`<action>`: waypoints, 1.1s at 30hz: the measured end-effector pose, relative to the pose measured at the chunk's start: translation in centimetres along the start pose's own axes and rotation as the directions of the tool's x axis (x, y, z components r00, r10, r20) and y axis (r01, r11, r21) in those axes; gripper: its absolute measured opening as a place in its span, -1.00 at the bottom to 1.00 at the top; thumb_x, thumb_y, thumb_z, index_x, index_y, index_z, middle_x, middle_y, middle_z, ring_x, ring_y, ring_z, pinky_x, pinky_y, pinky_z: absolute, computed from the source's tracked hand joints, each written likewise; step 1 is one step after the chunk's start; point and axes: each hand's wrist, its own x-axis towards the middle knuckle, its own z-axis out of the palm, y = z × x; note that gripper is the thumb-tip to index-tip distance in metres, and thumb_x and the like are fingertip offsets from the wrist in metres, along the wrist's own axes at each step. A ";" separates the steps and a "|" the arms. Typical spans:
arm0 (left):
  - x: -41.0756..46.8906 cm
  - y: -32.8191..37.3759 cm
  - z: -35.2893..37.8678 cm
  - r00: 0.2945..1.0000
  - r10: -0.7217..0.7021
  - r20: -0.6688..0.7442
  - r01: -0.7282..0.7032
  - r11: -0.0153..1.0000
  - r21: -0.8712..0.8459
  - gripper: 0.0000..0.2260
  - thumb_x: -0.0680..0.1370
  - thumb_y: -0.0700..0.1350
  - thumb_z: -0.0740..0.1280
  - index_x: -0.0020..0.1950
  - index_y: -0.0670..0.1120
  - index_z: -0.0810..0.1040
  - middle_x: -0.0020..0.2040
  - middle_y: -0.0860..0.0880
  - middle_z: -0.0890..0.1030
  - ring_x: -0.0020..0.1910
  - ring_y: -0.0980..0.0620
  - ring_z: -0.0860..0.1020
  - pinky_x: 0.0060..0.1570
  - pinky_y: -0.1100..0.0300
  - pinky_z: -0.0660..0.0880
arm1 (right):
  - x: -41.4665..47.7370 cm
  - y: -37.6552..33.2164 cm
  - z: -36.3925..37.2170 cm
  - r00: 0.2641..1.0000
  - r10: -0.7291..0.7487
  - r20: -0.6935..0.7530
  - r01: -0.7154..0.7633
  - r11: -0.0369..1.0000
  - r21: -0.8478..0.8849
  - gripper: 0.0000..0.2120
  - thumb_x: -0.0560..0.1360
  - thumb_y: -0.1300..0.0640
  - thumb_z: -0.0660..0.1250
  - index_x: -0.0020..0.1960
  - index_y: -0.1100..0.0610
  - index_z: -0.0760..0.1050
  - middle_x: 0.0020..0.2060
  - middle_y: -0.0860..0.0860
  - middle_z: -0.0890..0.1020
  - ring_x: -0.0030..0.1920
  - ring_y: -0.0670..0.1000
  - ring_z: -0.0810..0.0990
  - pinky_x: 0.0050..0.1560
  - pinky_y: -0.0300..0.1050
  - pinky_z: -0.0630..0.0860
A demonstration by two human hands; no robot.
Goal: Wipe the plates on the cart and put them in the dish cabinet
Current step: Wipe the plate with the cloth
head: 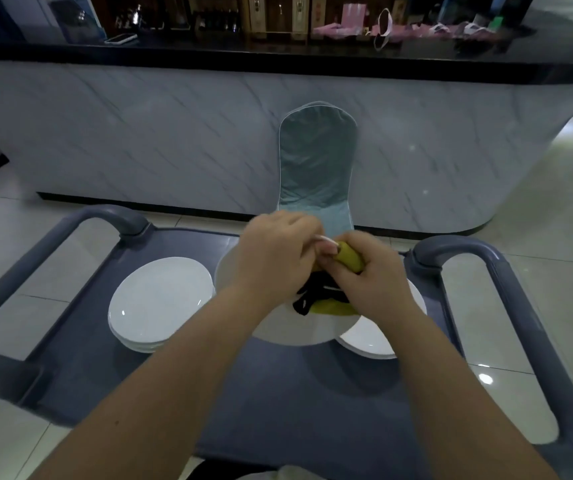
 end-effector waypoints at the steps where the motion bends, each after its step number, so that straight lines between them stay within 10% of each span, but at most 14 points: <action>1: 0.3 -0.4 -0.3 0.999 -0.023 -0.042 0.022 0.999 -0.032 -0.75 0.52 0.02 0.37 -0.26 -0.11 0.55 -0.32 0.01 0.56 -0.32 0.01 0.48 -0.32 0.07 0.39 | 0.6 -0.6 -0.4 1.000 -0.016 -0.006 0.016 1.000 0.008 -0.84 0.44 0.00 0.40 -0.22 0.06 0.49 -0.35 -0.09 0.51 -0.27 -0.05 0.49 -0.23 -0.11 0.44; 4: -0.3 -1.3 -0.7 0.860 -0.488 -0.149 0.430 0.850 -0.303 -0.85 0.50 -0.01 0.41 -0.25 0.01 0.57 -0.32 0.11 0.57 -0.29 0.13 0.50 -0.26 0.17 0.43 | 1.4 -1.2 -1.6 0.998 0.054 -0.016 -0.052 0.991 0.124 -0.90 0.46 0.07 0.46 -0.13 0.03 0.55 -0.27 -0.08 0.58 -0.20 -0.06 0.55 -0.14 -0.14 0.50; 7: -2.5 -1.9 0.7 0.282 -0.959 -0.026 0.729 0.232 -0.644 -0.76 0.58 0.04 0.32 -0.26 0.00 0.49 -0.33 0.11 0.51 -0.30 0.13 0.43 -0.25 0.19 0.39 | -0.2 0.2 -0.8 0.955 0.296 -0.005 -0.281 0.911 0.303 -0.89 0.46 0.08 0.48 -0.07 -0.01 0.56 -0.23 -0.12 0.62 -0.18 -0.14 0.59 -0.08 -0.11 0.56; 9: -4.7 -1.5 2.5 0.079 -0.990 0.120 0.758 -0.019 -0.652 -0.75 0.62 0.08 0.23 -0.17 -0.03 0.48 -0.25 0.06 0.53 -0.22 0.03 0.46 -0.25 0.15 0.39 | -1.9 1.7 0.9 0.910 0.411 -0.060 -0.375 0.875 0.306 -0.90 0.47 0.07 0.47 -0.08 -0.03 0.56 -0.24 -0.13 0.64 -0.17 -0.13 0.61 -0.05 0.02 0.60; 11: -6.8 -1.2 4.0 0.187 -0.973 0.138 0.817 0.076 -0.572 -0.76 0.64 0.08 0.16 -0.07 -0.05 0.46 -0.15 -0.02 0.56 -0.14 -0.05 0.50 -0.19 0.10 0.38 | -3.0 2.9 1.8 0.889 0.450 -0.086 -0.412 0.867 0.280 -0.93 0.49 0.06 0.45 -0.11 -0.03 0.55 -0.25 -0.09 0.64 -0.17 -0.07 0.61 -0.03 0.13 0.59; 13: -7.7 -1.7 3.9 0.580 -0.815 -0.016 0.731 0.529 -0.431 -0.77 0.62 0.11 0.16 0.02 -0.01 0.48 -0.04 -0.04 0.59 -0.06 -0.07 0.51 -0.08 0.08 0.37 | -3.1 3.4 1.5 0.914 0.399 -0.076 -0.376 0.902 0.214 -0.92 0.49 0.07 0.45 -0.13 0.00 0.55 -0.28 -0.08 0.62 -0.19 -0.07 0.59 -0.05 0.10 0.57; 15: -6.5 -2.4 3.3 0.921 -0.385 -0.057 0.372 0.914 -0.161 -0.74 0.58 0.10 0.19 0.10 -0.03 0.52 0.01 -0.03 0.59 0.00 -0.07 0.49 0.00 0.05 0.36 | -2.3 2.9 1.0 0.972 0.229 -0.044 -0.226 0.972 0.063 -0.92 0.47 0.04 0.43 -0.13 0.01 0.55 -0.28 -0.13 0.59 -0.19 -0.12 0.55 -0.11 -0.06 0.52; 17: -4.0 -2.0 2.5 0.998 -0.069 0.004 0.069 0.997 -0.018 -0.74 0.59 0.09 0.21 -0.01 -0.07 0.57 -0.10 -0.02 0.60 -0.10 -0.08 0.52 -0.11 0.03 0.41 | -1.0 1.4 0.6 1.000 0.019 0.021 -0.017 0.995 -0.094 -0.91 0.45 0.01 0.38 -0.11 0.02 0.56 -0.28 -0.19 0.52 -0.22 -0.13 0.50 -0.18 -0.13 0.46; 21: 0.6 -1.2 -0.1 0.989 0.085 -0.118 -0.084 0.996 0.013 -0.69 0.59 0.08 0.27 -0.21 -0.10 0.58 -0.28 0.00 0.59 -0.28 -0.05 0.52 -0.33 0.05 0.41 | 1.7 -1.4 -0.3 0.991 -0.132 -0.039 0.125 0.982 -0.141 -0.86 0.45 0.03 0.40 -0.12 0.10 0.57 -0.28 -0.15 0.49 -0.24 -0.07 0.48 -0.22 -0.12 0.44; 24: 1.5 -2.3 -1.5 0.964 -0.165 -0.208 0.138 0.981 -0.138 -0.87 0.52 0.03 0.39 -0.17 0.01 0.62 -0.25 0.13 0.60 -0.22 0.10 0.52 -0.24 0.20 0.40 | 2.7 -2.7 -1.3 0.995 -0.029 -0.099 0.030 1.000 0.006 -0.92 0.45 0.07 0.47 -0.11 0.04 0.59 -0.26 -0.10 0.59 -0.18 -0.07 0.54 -0.13 -0.18 0.48; 27: 0.3 -3.1 -1.1 0.643 -0.756 -0.122 0.564 0.575 -0.593 -0.82 0.56 -0.02 0.35 -0.25 0.03 0.54 -0.37 0.22 0.51 -0.34 0.22 0.44 -0.29 0.28 0.36 | 1.9 -1.9 -1.3 0.973 0.194 -0.124 -0.166 0.965 0.205 -0.89 0.44 0.10 0.50 -0.13 -0.02 0.56 -0.25 -0.10 0.61 -0.17 -0.08 0.57 -0.08 -0.13 0.53; 30: -3.4 -2.6 1.4 0.261 -0.959 0.113 0.722 0.117 -0.681 -0.77 0.62 0.03 0.25 -0.21 0.02 0.48 -0.32 0.14 0.52 -0.28 0.12 0.46 -0.29 0.21 0.37 | -0.5 0.0 0.8 0.900 0.395 -0.185 -0.334 0.896 0.293 -0.90 0.47 0.10 0.47 -0.15 0.04 0.55 -0.27 -0.10 0.62 -0.23 -0.10 0.57 -0.18 -0.06 0.52; 33: -6.3 -2.1 3.3 0.439 -0.893 0.100 0.780 0.323 -0.536 -0.91 0.61 0.06 0.23 -0.02 0.07 0.46 -0.11 0.12 0.56 -0.05 -0.01 0.52 -0.09 0.09 0.43 | -2.4 1.6 2.0 0.877 0.443 -0.185 -0.395 0.885 0.248 -0.92 0.49 0.11 0.45 -0.12 0.07 0.57 -0.28 -0.21 0.61 -0.23 -0.17 0.56 -0.18 -0.17 0.46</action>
